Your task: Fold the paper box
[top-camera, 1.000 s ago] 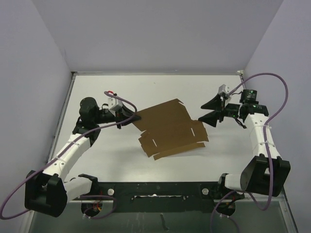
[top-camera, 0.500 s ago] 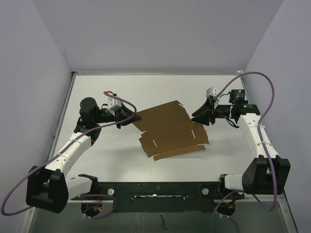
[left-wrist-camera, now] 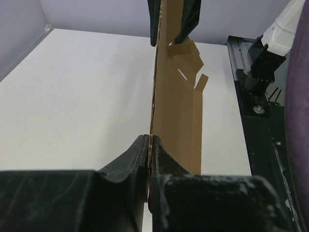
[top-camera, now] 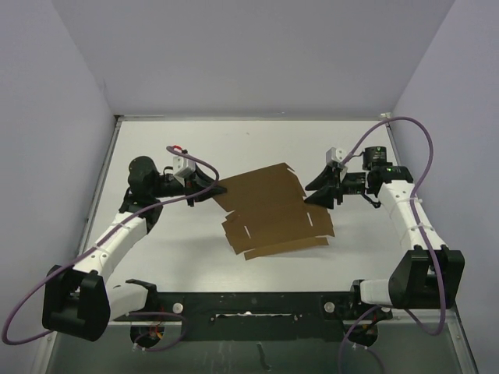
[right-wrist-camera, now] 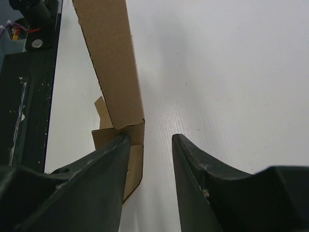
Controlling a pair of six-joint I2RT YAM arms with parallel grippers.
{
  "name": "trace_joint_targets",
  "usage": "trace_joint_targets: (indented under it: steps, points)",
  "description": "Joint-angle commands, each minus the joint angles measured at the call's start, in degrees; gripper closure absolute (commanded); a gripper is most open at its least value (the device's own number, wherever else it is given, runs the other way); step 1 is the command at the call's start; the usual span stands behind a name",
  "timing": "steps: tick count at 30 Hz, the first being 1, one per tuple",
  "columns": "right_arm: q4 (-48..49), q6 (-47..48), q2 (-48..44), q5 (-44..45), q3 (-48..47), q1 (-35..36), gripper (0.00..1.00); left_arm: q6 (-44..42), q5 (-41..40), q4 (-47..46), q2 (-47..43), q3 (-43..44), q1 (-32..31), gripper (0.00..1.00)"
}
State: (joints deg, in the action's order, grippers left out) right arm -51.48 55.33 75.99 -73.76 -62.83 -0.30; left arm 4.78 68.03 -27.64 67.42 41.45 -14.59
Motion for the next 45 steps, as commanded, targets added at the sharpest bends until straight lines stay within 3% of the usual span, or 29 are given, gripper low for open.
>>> trace_joint_targets:
  steps: [1,17,35,45]
  points:
    - [0.15,1.36,0.35,-1.23,-0.15,0.77,0.59,0.32,1.39,-4.00,-0.18,0.24,-0.18,1.00]
    - [6.83,-4.84,3.64,1.13,2.01,4.49,0.60,3.21,3.50,-9.16,0.17,-0.93,-0.87,1.00]
    - [8.40,-0.70,7.90,-6.86,4.01,2.42,0.63,3.59,3.95,-9.76,1.40,-1.21,-0.79,1.00]
    - [19.77,-7.82,4.07,-6.67,9.87,2.46,0.56,8.18,4.85,-15.84,2.19,-2.07,-0.79,1.00]
